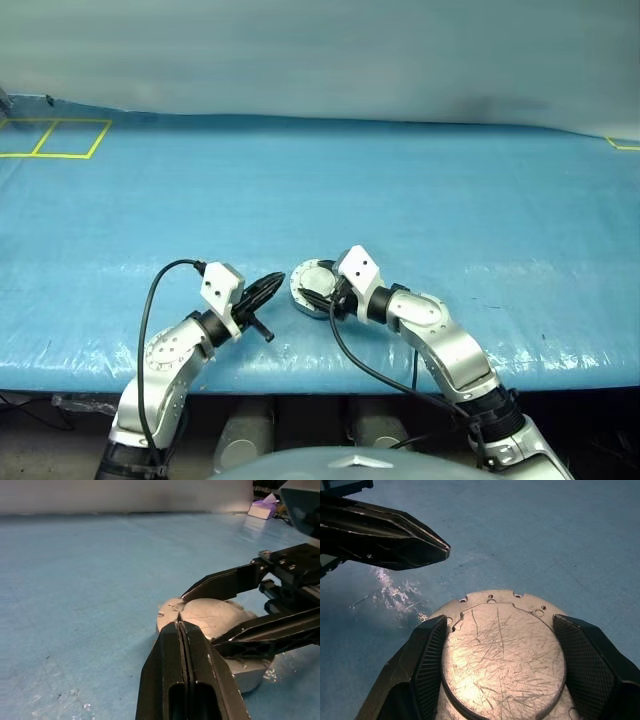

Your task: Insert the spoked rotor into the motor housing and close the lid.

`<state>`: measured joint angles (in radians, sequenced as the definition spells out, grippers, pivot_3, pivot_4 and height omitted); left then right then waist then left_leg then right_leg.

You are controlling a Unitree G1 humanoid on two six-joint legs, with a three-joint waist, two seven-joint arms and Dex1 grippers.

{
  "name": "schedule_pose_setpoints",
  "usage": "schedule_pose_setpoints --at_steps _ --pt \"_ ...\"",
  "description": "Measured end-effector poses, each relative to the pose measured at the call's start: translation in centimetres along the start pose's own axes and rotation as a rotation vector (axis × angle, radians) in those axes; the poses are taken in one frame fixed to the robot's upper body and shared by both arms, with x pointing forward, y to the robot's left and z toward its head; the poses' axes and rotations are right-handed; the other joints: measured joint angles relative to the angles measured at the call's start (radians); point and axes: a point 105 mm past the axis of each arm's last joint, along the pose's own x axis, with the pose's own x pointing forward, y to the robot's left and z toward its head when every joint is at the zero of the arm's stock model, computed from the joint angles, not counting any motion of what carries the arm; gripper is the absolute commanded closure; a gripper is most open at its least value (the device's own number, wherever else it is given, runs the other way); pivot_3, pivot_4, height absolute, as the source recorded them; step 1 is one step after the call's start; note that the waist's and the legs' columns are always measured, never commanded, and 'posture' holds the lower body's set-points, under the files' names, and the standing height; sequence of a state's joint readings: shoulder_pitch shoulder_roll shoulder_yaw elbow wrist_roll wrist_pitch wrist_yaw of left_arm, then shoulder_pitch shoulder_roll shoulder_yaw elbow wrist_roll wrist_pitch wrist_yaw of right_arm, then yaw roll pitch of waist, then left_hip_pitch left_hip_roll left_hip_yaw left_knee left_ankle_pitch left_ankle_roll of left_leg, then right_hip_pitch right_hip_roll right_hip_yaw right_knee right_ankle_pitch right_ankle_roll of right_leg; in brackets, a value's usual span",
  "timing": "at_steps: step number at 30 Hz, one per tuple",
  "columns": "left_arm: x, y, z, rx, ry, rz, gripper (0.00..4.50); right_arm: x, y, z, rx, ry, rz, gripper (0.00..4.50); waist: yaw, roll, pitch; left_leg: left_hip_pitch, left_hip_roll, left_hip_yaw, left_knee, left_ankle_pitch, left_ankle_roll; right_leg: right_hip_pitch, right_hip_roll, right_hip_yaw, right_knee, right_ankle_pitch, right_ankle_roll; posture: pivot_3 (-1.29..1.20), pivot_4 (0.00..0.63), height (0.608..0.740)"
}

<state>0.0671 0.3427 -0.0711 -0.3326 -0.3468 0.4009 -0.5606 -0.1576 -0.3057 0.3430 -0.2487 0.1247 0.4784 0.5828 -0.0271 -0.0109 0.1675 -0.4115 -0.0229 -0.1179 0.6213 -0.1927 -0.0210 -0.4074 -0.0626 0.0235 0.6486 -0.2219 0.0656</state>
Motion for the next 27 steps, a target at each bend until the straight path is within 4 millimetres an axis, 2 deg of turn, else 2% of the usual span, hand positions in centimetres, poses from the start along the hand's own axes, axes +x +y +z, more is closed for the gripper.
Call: schedule_pose_setpoints --at_steps 5,12,19,27 --pt "0.4 1.6 1.3 -0.082 0.124 -0.039 4.50 0.0 0.1 0.0 0.001 -0.002 -0.004 1.46 -0.003 0.000 0.000 0.000 0.000 -0.001 -0.001 0.000 0.000 0.001 0.000 -0.001 -0.001 0.000 0.000 0.00 0.150 0.740" --pt "1.4 0.7 3.4 -0.093 0.193 -0.191 4.50 0.1 0.2 0.0 0.003 -0.004 -0.007 1.46 -0.006 0.000 0.000 0.000 0.000 -0.001 -0.001 0.000 0.000 0.002 0.001 -0.001 -0.002 0.000 0.001 0.00 0.150 0.740" --pt "2.5 0.2 2.4 -0.077 0.311 -0.269 4.50 0.1 0.2 0.1 0.004 -0.006 -0.006 1.46 -0.008 0.000 0.000 0.000 0.000 -0.001 -0.002 0.000 0.000 0.002 0.001 -0.001 -0.002 0.001 0.001 0.00 0.150 0.740" --pt "3.5 0.6 1.5 -0.005 0.380 -0.272 4.50 0.1 0.3 0.0 0.006 -0.004 -0.009 1.46 -0.008 0.000 0.000 0.001 0.000 -0.001 -0.002 0.000 0.000 0.003 0.001 -0.001 -0.003 0.001 0.001 0.00 0.150 0.740"
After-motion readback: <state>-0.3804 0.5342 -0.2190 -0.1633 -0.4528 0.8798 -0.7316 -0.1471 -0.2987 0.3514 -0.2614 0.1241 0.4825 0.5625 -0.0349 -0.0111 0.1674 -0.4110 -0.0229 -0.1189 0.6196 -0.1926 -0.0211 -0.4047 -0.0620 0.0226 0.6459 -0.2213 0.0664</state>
